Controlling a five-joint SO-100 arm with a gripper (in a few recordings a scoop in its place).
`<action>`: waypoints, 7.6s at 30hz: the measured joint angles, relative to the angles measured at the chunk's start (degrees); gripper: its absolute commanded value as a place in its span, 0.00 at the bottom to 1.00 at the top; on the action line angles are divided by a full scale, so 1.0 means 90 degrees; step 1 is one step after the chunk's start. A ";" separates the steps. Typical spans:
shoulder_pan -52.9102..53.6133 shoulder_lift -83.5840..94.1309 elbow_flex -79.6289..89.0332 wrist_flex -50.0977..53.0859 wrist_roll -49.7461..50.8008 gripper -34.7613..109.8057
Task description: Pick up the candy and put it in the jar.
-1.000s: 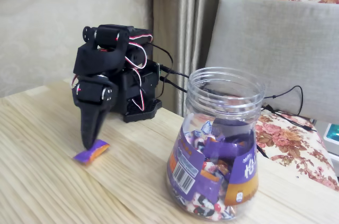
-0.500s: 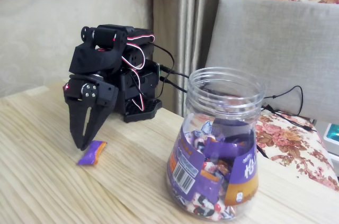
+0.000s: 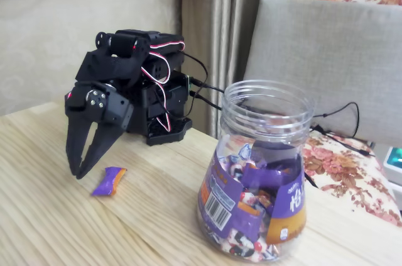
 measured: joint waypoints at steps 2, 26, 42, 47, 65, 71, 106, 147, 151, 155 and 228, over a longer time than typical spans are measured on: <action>0.0039 0.0000 0.0000 -0.0234 0.0000 0.24; 0.0283 -0.0049 -0.2588 -0.0010 -0.0049 0.24; -0.0234 -0.4883 -0.6748 0.2725 0.1348 0.36; -0.0254 -0.4893 -0.6201 0.3174 0.1768 0.42; -0.0654 -0.6748 -0.5879 0.4141 0.4355 0.60; -0.1426 -0.7588 -0.6104 0.3652 0.4883 0.60; -0.1006 -0.8418 -0.4004 0.1338 0.6260 0.59; -0.0449 -0.4883 -0.5156 0.3320 0.3320 0.24; -0.0859 -0.5938 -0.6631 0.4053 0.2754 0.24; -0.1201 -0.6953 -0.8428 0.5010 0.2236 0.24; -0.6465 -0.8877 -1.1455 0.4687 0.0195 0.24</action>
